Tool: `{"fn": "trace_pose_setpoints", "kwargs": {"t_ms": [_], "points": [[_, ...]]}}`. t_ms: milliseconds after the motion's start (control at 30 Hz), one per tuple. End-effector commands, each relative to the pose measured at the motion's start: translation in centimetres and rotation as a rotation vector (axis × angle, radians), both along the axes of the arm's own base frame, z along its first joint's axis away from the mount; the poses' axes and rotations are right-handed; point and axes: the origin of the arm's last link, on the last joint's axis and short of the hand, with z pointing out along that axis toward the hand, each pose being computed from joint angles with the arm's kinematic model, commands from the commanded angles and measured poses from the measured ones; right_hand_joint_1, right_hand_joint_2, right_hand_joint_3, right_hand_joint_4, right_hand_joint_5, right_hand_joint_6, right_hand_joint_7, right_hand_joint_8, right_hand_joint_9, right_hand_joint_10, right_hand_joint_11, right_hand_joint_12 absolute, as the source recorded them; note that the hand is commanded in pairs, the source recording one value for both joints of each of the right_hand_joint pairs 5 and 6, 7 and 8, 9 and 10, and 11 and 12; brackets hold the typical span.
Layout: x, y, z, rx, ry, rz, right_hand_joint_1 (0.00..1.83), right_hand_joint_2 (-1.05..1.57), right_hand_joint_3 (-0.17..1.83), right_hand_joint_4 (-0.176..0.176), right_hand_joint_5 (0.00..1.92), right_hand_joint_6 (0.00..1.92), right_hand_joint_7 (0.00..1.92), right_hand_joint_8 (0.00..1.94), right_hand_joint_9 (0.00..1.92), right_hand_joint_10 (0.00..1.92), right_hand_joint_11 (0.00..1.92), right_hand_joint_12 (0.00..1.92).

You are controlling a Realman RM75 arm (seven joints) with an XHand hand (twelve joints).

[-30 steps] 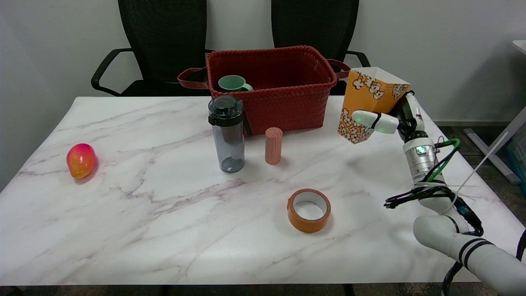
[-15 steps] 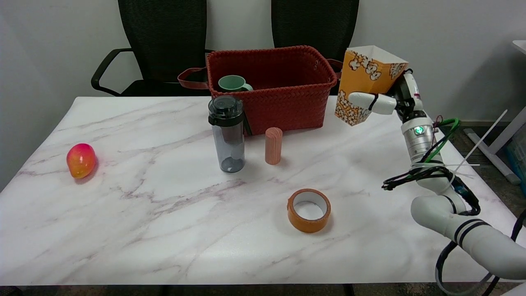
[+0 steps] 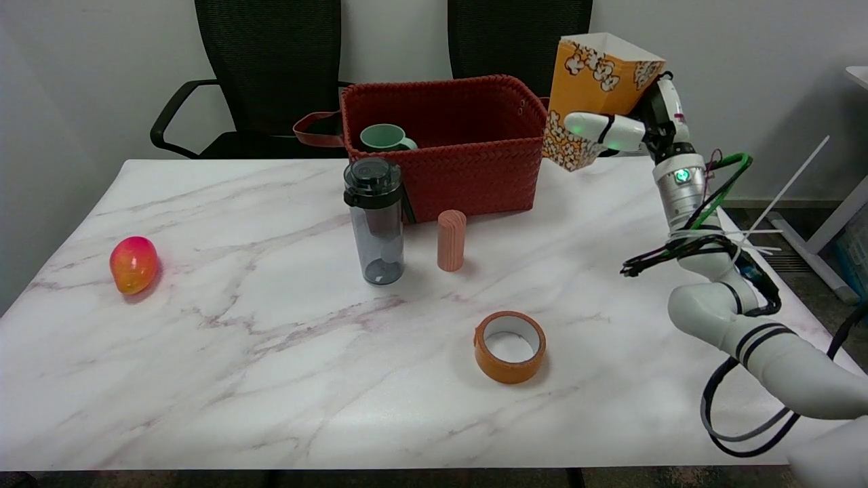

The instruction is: Place the popcorn box into the brown storage basket.

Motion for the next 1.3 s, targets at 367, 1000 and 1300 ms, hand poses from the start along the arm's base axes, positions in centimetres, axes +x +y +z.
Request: {"fn": "trace_pose_setpoints", "kwargs": {"t_ms": [367,1000,1300], "points": [[5.8,-8.8,-5.3,0.098,0.041,0.044,0.96,0.48,-0.17,0.000,0.40,0.40,0.84,0.84,0.78,0.78,1.10,1.10],[7.2,-13.8,-12.2,0.172,0.114,-0.017,0.91,0.56,-0.17,0.000,0.39,0.39,0.81,0.81,0.74,0.74,1.01,1.01],[7.4,-15.4,-15.5,0.213,0.206,-0.078,0.88,0.62,-0.17,0.000,0.38,0.38,0.79,0.79,0.72,0.72,0.90,0.90]]}}
